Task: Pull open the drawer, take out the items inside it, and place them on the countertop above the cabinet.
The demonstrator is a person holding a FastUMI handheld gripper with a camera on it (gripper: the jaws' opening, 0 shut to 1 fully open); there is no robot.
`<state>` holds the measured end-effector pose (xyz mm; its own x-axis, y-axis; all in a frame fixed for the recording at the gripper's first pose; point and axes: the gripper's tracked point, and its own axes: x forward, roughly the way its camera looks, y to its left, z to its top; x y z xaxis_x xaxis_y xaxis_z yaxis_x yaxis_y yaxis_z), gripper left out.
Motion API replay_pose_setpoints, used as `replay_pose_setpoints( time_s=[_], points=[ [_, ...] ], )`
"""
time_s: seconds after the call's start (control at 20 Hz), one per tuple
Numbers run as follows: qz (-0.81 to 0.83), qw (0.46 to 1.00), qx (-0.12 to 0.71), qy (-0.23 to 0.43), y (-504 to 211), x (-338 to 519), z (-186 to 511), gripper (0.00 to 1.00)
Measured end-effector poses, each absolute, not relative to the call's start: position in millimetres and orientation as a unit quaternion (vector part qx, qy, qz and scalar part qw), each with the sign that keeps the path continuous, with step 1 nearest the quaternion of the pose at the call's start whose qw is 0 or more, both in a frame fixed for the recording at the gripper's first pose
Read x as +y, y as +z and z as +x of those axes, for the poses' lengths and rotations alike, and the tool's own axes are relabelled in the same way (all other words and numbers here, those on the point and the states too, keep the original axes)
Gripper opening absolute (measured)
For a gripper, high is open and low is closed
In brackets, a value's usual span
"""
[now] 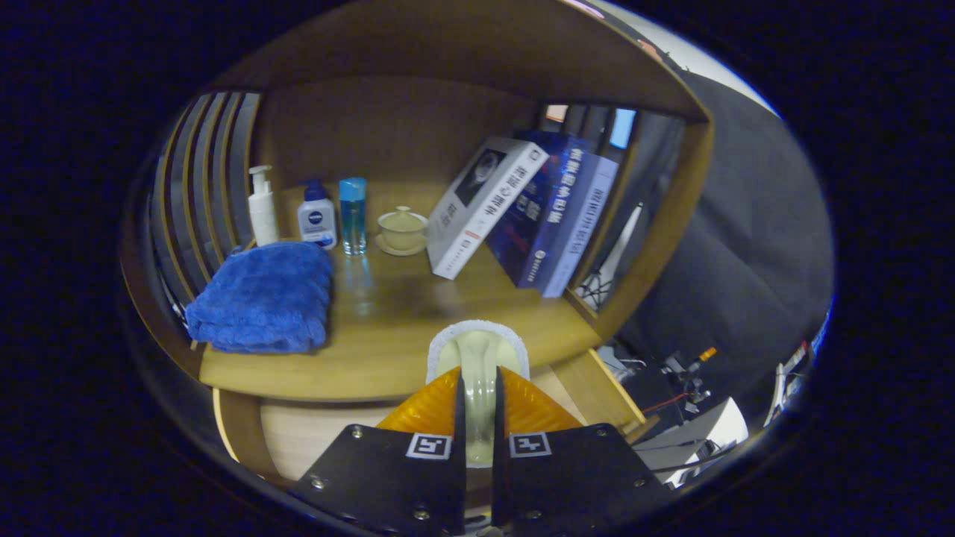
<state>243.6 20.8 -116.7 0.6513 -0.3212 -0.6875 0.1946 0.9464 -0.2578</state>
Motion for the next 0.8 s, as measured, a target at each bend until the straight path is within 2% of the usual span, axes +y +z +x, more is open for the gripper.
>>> replay_pose_setpoints(
  time_s=[0.2,0.4,0.45,0.55,0.8],
  points=[
    [-0.057,0.922,0.372,-0.086,-136,43,292,0.14],
    [-0.042,0.933,0.354,-0.056,-146,54,312,0.16],
    [-0.03,0.937,0.344,-0.048,-144,60,314,0.21],
    [-0.012,0.943,0.329,-0.041,-141,64,312,0.56],
    [-0.019,0.957,0.288,-0.025,-121,71,276,0.58]
  ],
)
